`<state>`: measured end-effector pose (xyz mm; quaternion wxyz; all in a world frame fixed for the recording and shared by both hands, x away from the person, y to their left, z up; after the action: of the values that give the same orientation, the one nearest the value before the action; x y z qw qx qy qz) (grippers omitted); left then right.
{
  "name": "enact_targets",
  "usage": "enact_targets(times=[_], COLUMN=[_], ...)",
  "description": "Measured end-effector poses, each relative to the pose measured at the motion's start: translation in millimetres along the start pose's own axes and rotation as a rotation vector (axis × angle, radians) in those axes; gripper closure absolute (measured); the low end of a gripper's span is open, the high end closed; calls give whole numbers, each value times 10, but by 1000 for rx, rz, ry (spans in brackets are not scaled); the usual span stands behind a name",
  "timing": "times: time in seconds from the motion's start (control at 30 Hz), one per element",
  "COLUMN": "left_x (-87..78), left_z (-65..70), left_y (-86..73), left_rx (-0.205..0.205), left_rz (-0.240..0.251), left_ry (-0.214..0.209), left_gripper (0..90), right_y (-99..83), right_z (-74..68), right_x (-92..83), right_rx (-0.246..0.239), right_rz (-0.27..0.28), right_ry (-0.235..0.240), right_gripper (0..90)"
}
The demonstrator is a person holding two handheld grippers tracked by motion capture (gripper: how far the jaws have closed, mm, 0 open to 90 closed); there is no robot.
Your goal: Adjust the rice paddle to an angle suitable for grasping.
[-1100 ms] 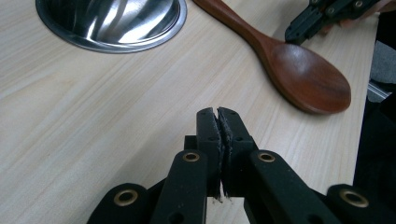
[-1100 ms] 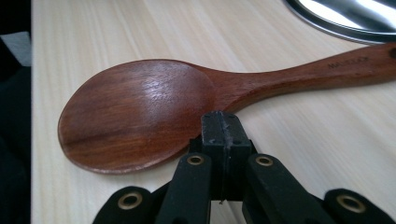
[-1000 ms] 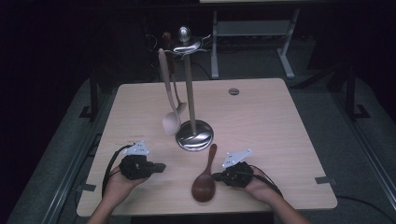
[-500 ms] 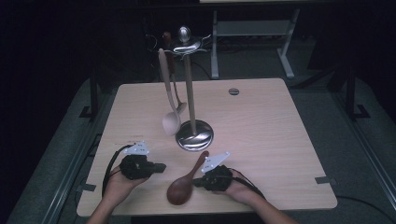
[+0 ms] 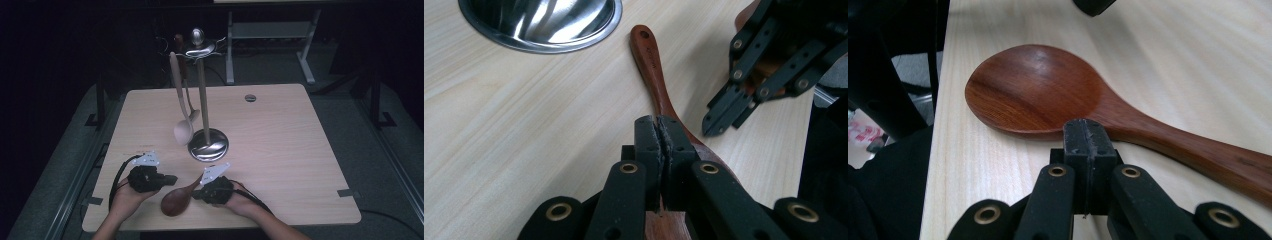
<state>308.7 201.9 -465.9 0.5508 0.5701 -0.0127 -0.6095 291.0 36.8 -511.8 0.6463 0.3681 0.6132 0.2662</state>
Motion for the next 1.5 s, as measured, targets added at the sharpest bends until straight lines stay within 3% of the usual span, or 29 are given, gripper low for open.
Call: enact_targets(times=[0.23, 0.37, 0.7, 0.77, 0.8, 0.9, 0.97, 1.1, 1.33, 1.5], left_x=[13, 43, 209, 259, 261, 335, 413, 533, 716, 807], left_z=[17, 42, 150, 183, 173, 214, 256, 253, 276, 285], left_y=[11, 35, 137, 176, 187, 237, 270, 329, 365, 296], left_rx=[-6, -24, 13, -6, 17, 21, 2, 56, 67, 45], left_rz=[-22, -29, -165, -183, -209, -246, -261, -330, -364, -376], left_ry=[10, 20, 73, 72, 75, 76, 80, 98, 124, 145], left_gripper=[863, 840, 680, 650, 639, 619, 617, 632, 658, 688], right_y=[-62, -166, -430, -472, -498, -531, -541, -545, -554, -550], right_z=[76, 125, 218, 219, 220, 235, 262, 277, 279, 293], right_x=[-245, -422, -890, -955, -1007, -1087, -1120, -1131, -1119, -1126], right_rx=[-8, -13, 33, 38, 47, 58, 70, 84, 79, 75], right_rz=[29, 19, 12, 8, 12, 12, 12, 9, -2, 4], right_ry=[-48, -77, -166, -179, -193, -216, -232, -243, -241, -247], right_gripper=[900, 815, 587, 560, 533, 501, 482, 480, 482, 490])
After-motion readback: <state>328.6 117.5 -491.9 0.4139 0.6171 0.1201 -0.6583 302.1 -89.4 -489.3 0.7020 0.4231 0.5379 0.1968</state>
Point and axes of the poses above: each handheld gripper's, and its own axes: x roughly forward along the jaws, y roughly out of its top, z roughly to its right, the point moved 6 cm from there along x, roughly forward along the jaws, and after that the axes turned 11 degrees about -x, right-handed, at the moved point
